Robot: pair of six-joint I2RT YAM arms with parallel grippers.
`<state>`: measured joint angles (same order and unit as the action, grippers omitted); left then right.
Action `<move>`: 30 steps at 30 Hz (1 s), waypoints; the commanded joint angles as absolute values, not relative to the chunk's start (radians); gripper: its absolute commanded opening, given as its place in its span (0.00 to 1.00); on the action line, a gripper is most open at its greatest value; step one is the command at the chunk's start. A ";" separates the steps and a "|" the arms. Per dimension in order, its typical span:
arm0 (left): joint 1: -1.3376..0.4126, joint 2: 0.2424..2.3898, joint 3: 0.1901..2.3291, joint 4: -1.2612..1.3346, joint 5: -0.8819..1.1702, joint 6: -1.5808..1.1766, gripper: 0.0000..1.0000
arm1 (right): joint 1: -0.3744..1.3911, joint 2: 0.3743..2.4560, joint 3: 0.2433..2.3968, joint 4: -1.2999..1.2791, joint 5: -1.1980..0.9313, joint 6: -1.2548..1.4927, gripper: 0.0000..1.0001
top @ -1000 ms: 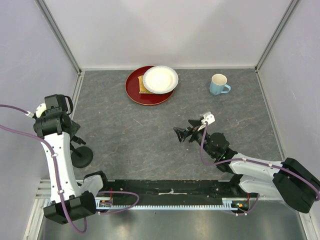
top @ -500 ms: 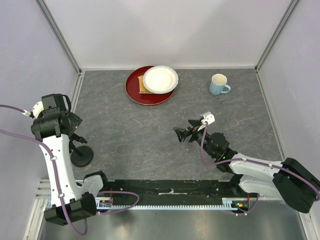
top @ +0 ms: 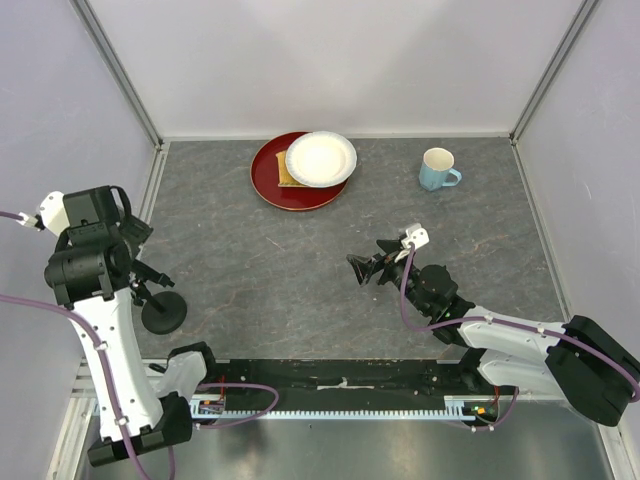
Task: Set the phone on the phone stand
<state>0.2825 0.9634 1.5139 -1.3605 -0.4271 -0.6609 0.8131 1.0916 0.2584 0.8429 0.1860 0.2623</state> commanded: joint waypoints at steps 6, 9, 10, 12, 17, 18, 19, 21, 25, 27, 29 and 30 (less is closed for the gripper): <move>0.226 0.940 1.670 -1.516 -0.485 -0.615 0.89 | 0.808 1.091 0.310 0.831 0.203 0.261 0.98; 0.219 0.933 1.669 -1.462 -0.404 -0.598 0.89 | 0.810 1.094 0.318 0.821 0.209 0.261 0.98; 0.218 0.936 1.660 -1.447 -0.375 -0.598 0.88 | 0.808 1.094 0.319 0.815 0.212 0.259 0.98; 0.216 0.936 1.651 -1.410 -0.302 -0.597 0.87 | 0.808 1.097 0.325 0.805 0.221 0.261 0.98; 0.213 0.925 1.652 -1.332 -0.207 -0.583 0.85 | 0.808 1.072 0.315 0.793 0.259 0.261 0.98; 0.213 0.931 1.673 -1.322 -0.207 -0.577 0.85 | 0.808 1.066 0.311 0.796 0.261 0.261 0.98; 0.209 0.934 1.684 -1.313 -0.204 -0.569 0.85 | 0.810 1.060 0.307 0.805 0.264 0.262 0.98; 0.204 0.940 1.719 -1.292 -0.201 -0.561 0.85 | 0.808 1.046 0.296 0.818 0.262 0.265 0.98; 0.193 0.980 1.782 -1.257 -0.169 -0.558 0.85 | 0.807 1.017 0.275 0.827 0.274 0.267 0.98; 0.192 0.997 1.801 -1.238 -0.109 -0.578 0.85 | 0.807 1.006 0.284 0.767 0.325 0.268 0.98; 0.186 1.014 1.802 -1.201 -0.021 -0.592 0.84 | 0.807 1.000 0.307 0.714 0.429 0.275 0.98; 0.178 1.020 1.802 -1.187 -0.006 -0.619 0.84 | 0.807 0.996 0.308 0.678 0.455 0.273 0.98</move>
<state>0.1936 0.9863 1.7744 -1.2850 -0.1516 -0.6109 0.8127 1.0180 0.2825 0.7700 0.3080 0.2634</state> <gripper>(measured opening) 0.847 0.982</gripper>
